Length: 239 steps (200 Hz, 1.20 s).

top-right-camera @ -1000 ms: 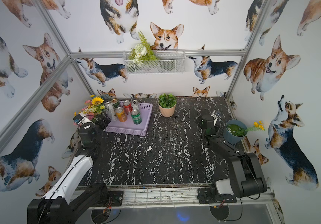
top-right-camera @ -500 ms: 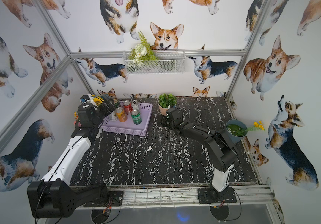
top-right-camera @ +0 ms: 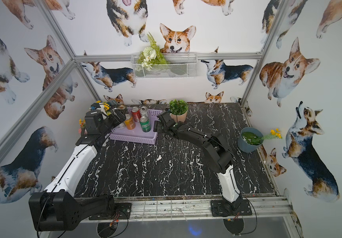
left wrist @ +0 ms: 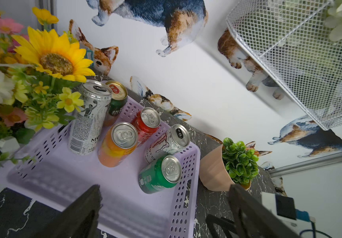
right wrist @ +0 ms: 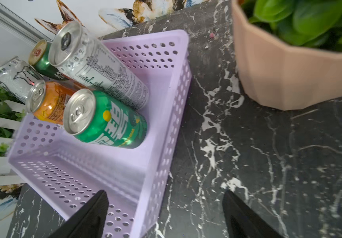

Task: Take out the drinks from the basket
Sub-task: Move the basket to the center of the board.

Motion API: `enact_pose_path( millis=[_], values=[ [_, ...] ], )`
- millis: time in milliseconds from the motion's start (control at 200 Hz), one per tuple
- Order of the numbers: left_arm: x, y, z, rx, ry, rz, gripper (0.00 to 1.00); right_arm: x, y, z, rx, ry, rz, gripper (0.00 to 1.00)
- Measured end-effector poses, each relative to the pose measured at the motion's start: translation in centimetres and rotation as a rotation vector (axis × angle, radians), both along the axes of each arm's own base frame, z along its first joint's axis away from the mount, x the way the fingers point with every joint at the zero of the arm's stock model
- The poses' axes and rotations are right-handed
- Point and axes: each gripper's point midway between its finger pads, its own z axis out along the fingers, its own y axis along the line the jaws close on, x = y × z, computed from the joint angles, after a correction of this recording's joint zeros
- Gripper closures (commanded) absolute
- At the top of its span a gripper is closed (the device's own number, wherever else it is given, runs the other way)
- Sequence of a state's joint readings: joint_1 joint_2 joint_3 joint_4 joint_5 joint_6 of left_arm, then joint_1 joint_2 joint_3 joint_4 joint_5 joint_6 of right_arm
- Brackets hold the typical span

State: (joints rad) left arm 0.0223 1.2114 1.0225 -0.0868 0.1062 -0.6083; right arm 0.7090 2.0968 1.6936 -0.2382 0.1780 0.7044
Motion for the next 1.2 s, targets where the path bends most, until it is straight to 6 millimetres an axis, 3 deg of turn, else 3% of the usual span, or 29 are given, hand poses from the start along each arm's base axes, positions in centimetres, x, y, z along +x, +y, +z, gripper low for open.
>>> enact_pose_path(
  millis=[140,280,621,871,1026,1196],
  values=[
    [-1.2,0.3,1.6,0.038,-0.044,0.013,0.0,1.4,-0.3,-0.8,-0.05,0.0,-0.069,0.25],
    [-1.5,0.8,1.7,0.072,-0.047,0.029,0.0,2.3,0.2,-1.1,-0.082,-0.004,-0.093,0.26],
    [-1.2,1.4,0.4,0.117,-0.005,0.048,0.0,3.7,0.4,-3.3,-0.16,0.026,-0.121,0.32],
    [1.9,2.1,-1.7,0.145,0.082,0.063,0.01,4.2,0.4,-4.6,-0.157,0.053,-0.116,0.42],
    [1.7,2.1,-2.4,0.144,0.1,0.059,0.0,4.3,0.7,-4.7,-0.146,0.057,-0.108,0.48],
    [1.6,2.1,-2.8,0.144,0.109,0.059,0.01,4.4,1.3,-5.4,-0.14,0.073,-0.092,0.48]
  ],
)
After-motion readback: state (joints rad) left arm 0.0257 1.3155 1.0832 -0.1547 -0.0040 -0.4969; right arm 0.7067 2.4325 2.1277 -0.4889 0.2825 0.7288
